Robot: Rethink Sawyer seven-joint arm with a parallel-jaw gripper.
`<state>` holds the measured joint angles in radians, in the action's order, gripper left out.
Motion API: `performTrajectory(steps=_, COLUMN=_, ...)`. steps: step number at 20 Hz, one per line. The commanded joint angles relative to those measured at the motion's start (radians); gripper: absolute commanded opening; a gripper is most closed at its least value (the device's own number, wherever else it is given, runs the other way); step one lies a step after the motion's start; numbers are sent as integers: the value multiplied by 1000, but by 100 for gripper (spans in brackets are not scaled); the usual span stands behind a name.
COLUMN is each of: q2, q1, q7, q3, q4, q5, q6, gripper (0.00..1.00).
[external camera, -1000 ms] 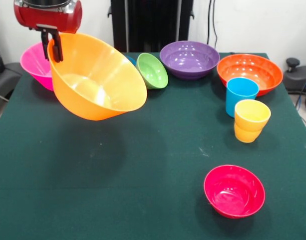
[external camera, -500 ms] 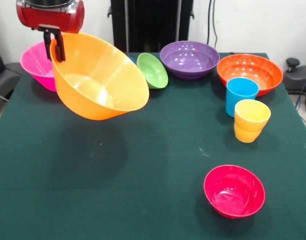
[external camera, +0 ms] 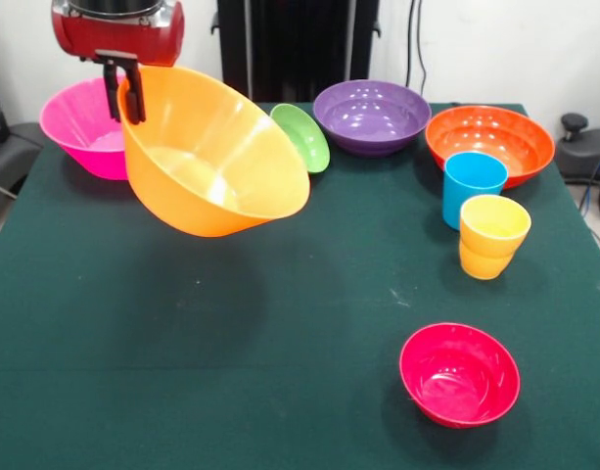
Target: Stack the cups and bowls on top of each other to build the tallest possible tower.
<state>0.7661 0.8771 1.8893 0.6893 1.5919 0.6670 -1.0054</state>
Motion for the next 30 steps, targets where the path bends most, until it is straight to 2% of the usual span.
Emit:
performTrajectory(steps=1, q2=9, q1=-57, q7=-61, q3=-10, q4=52, q5=-15, q6=20, gripper=0)
performTrajectory(steps=18, q2=-3, q1=-51, q7=-91, q3=-12, q4=37, q5=-9, q6=20, gripper=0)
performTrajectory(steps=30, q2=8, q1=-72, q7=-64, q3=-17, q4=39, q5=-14, q6=6, gripper=0)
